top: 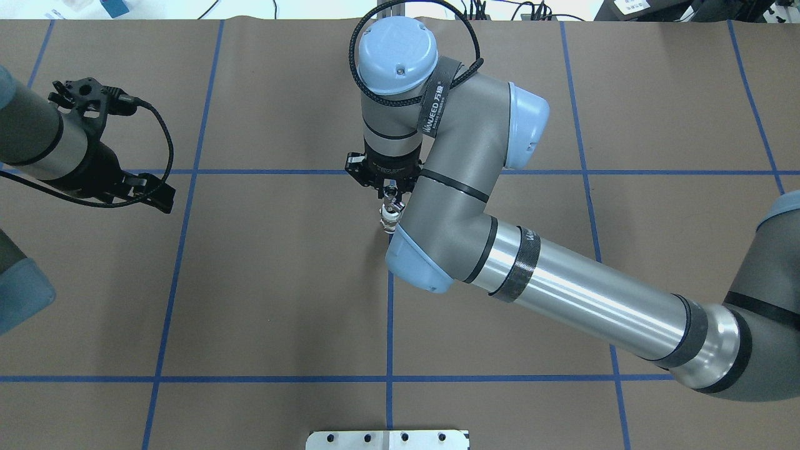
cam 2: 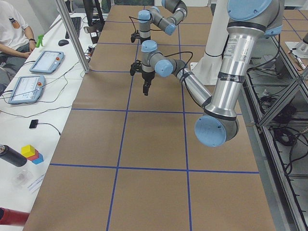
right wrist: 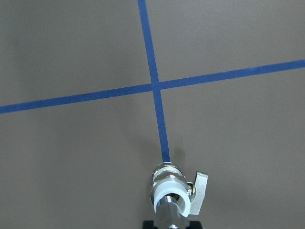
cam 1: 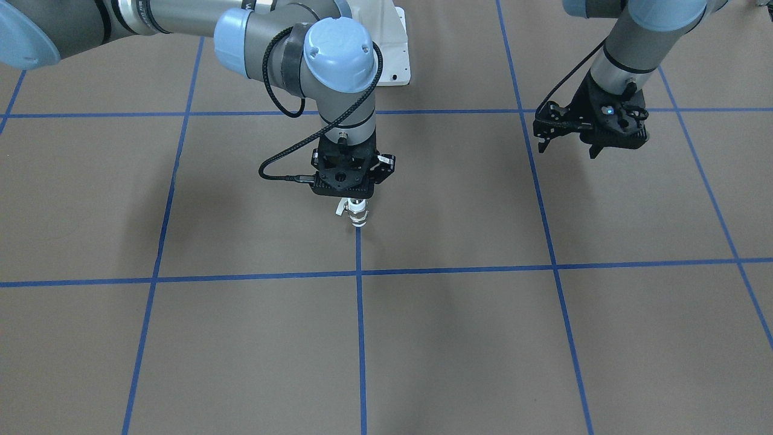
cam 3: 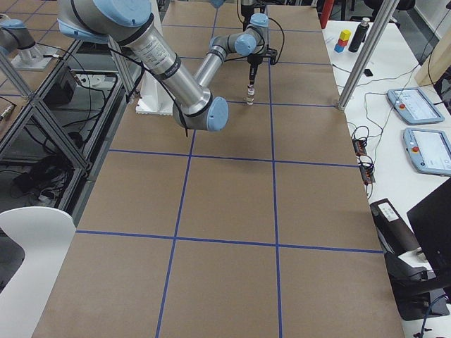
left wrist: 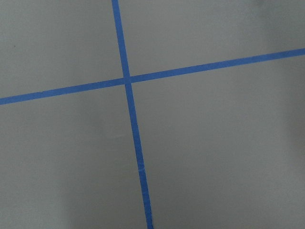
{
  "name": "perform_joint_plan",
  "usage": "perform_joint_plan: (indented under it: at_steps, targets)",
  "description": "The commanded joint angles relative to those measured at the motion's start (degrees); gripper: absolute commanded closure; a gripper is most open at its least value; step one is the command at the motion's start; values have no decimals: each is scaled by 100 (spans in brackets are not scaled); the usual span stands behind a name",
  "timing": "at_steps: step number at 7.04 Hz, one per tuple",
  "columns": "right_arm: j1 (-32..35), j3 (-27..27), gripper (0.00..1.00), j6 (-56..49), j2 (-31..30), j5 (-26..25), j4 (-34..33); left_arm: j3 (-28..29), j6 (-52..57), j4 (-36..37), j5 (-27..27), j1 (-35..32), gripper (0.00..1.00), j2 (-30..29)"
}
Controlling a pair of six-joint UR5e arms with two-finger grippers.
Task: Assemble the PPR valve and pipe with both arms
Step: 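Lower the metal fitting into the top of the valve with the right gripper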
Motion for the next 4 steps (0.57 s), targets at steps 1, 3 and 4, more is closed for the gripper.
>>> perform_joint_plan:
  at_steps: [1, 3, 4]
  targets:
    - [-23, -7, 100, -18, -8, -37, 0, 17, 7, 0, -3, 0, 1, -1]
    - [-59, -33, 100, -27, 9, -90, 0, 44, 7, 0, -3, 0, 1, -2]
    - [-59, -33, 100, -27, 0, -90, 0, 44, -2, -9, -3, 0, 1, -2]
